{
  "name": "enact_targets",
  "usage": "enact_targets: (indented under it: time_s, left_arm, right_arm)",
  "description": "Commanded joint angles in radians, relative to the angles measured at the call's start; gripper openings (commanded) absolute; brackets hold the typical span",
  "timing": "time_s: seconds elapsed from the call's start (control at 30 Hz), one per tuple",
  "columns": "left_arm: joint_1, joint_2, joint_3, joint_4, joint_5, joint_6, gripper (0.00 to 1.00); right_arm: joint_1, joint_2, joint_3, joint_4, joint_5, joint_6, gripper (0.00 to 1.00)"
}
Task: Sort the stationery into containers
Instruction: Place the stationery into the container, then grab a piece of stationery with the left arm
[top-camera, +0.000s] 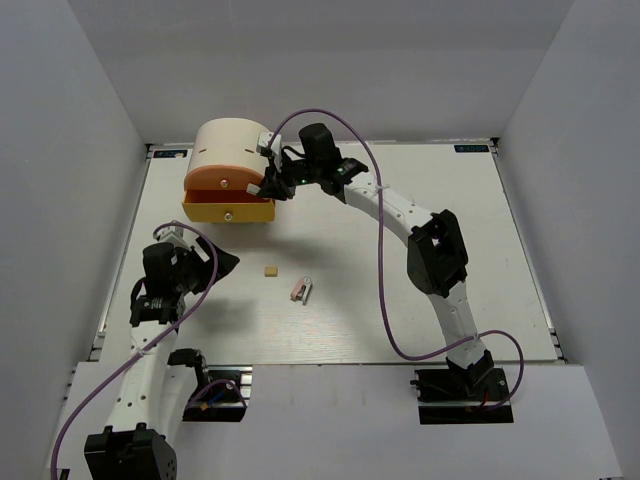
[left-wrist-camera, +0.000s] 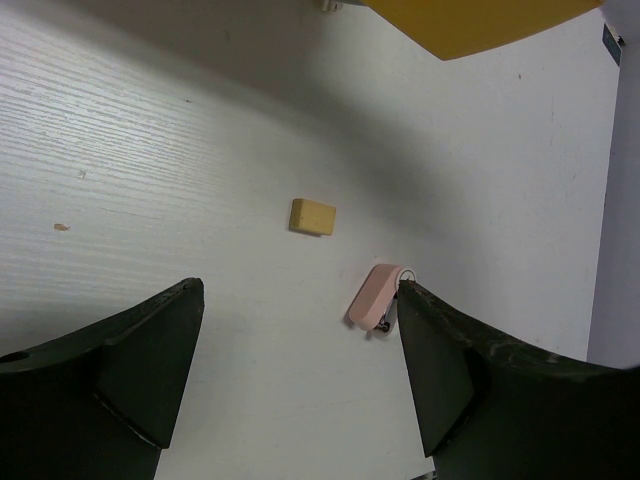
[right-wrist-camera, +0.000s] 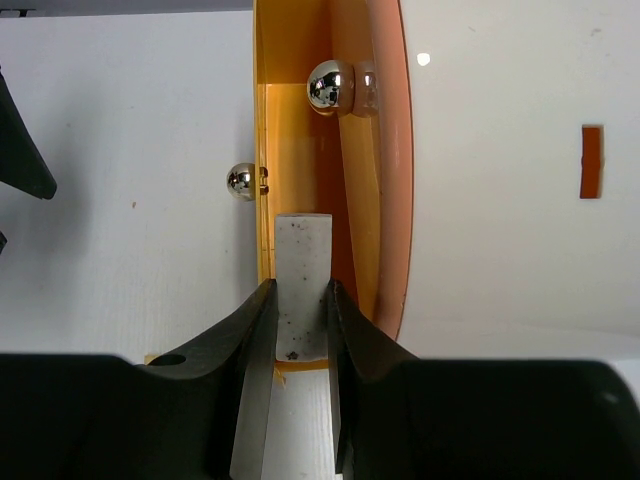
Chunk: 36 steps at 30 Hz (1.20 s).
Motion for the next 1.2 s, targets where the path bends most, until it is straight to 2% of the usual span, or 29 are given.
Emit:
enact_targets:
  time_s: [0.0, 0.23, 0.47, 0.6, 0.63, 0.87, 1.0, 1.07, 1.1, 1.17]
  left_arm:
    - [-0.004, -0.003, -0.002, 0.017, 0.005, 0.002, 0.88]
    - [-0.004, -0.003, -0.002, 0.017, 0.005, 0.002, 0.88]
    - [-0.004, -0.003, -0.002, 0.017, 0.005, 0.002, 0.88]
    - [-0.004, 0.015, -0.002, 0.043, 0.048, 0.002, 0.88]
    - [-0.004, 0.015, -0.002, 0.058, 0.066, 0.015, 0.88]
    - [-0.024, 0.145, 0.030, 0.118, 0.137, 0.061, 0.88]
    - [-0.070, 0.225, 0.043, 0.130, 0.109, 0.075, 0.88]
    - [-0.107, 0.259, 0.033, 0.153, 0.087, 0.050, 0.88]
    - [-0.124, 0.259, 0.033, 0.153, 0.059, 0.050, 0.88]
    - [-0.176, 0.283, 0.033, 0.164, 0.024, 0.038, 0.88]
  right_arm:
    - [0.000, 0.002, 0.027, 0.020, -0.011, -0.017, 0.28]
    - [0.000, 0.006, 0.027, 0.020, -0.003, -0.014, 0.42]
    - [-0.002, 0.000, 0.025, 0.020, -0.008, -0.014, 0.43]
    - [0.000, -0.032, 0.025, 0.017, -0.047, -0.008, 0.34]
    - [0.000, -0.056, 0.021, 0.012, -0.063, -0.008, 0.25]
    - [-0.006, -0.196, -0.087, -0.002, -0.091, 0.047, 0.00]
    - [-0.032, -0.302, -0.234, 0.001, -0.011, 0.184, 0.00]
    - [-0.049, -0.408, -0.410, 0.029, 0.053, 0.211, 0.00]
    - [-0.064, -0.485, -0.500, 0.030, 0.096, 0.212, 0.14]
    - [-0.086, -0.535, -0.615, 0.029, 0.185, 0.234, 0.45]
